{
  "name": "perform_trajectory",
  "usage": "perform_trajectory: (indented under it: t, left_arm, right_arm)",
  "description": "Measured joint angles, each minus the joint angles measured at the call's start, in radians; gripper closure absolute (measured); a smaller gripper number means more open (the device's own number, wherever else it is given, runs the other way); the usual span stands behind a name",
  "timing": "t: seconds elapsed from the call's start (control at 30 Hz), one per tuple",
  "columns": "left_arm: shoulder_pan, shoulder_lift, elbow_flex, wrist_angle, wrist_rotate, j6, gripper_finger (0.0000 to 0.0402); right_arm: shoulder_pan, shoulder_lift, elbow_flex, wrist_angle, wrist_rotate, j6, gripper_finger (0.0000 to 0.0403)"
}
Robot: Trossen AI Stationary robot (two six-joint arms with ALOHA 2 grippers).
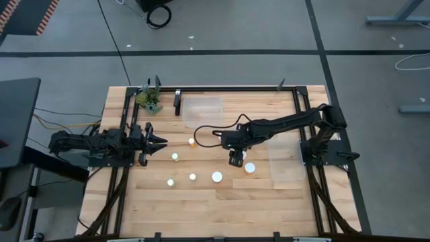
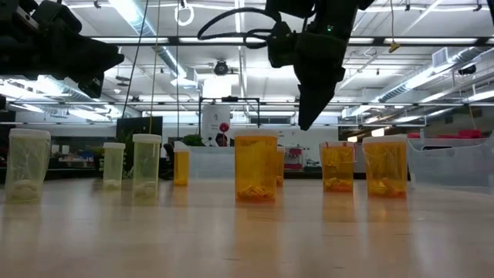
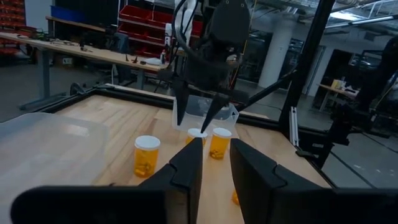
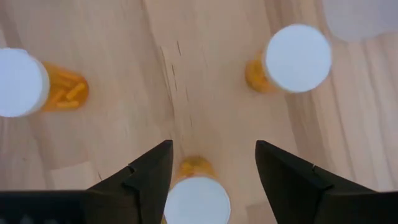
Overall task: Pick and place medicine bottles into bin by pill shape (circle, oval)
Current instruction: Put the large orange pill bottle into the bottom transparent bin
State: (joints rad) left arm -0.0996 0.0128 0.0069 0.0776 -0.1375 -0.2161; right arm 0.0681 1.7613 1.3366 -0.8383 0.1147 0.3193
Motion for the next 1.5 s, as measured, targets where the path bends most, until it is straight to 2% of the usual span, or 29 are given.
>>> perform_trajectory:
  t: [0.3,0.43,1.0,1.2,1.5]
  left_arm:
    - [0.000,0.000,0.000,0.000,0.000,0.000,0.0316]
    - [0.000,0.000,0.000,0.000,0.000,0.000,0.0310]
    - [0.000,0.000,0.000,-0.001,0.000,-0.001,0.0316]
    - [0.000,0.000,0.000,0.000,0.000,0.000,0.0311]
    - [0.000,0.000,0.000,0.000,0.000,0.000,0.0318]
  right_arm:
    - [0.000,0.042,0.113,-0.115,-0.012,-0.001,0.0092]
    - [0.000,0.046,0.130,-0.129,-0.012,0.021,0.0075]
    - [0.033,0.081,0.129,-0.156,-0.011,0.021,0.0073]
    - [0.056,0.081,0.129,-0.158,0.035,-0.050,0.0073]
    - [0.055,0.081,0.127,-0.158,0.039,-0.078,0.0073]
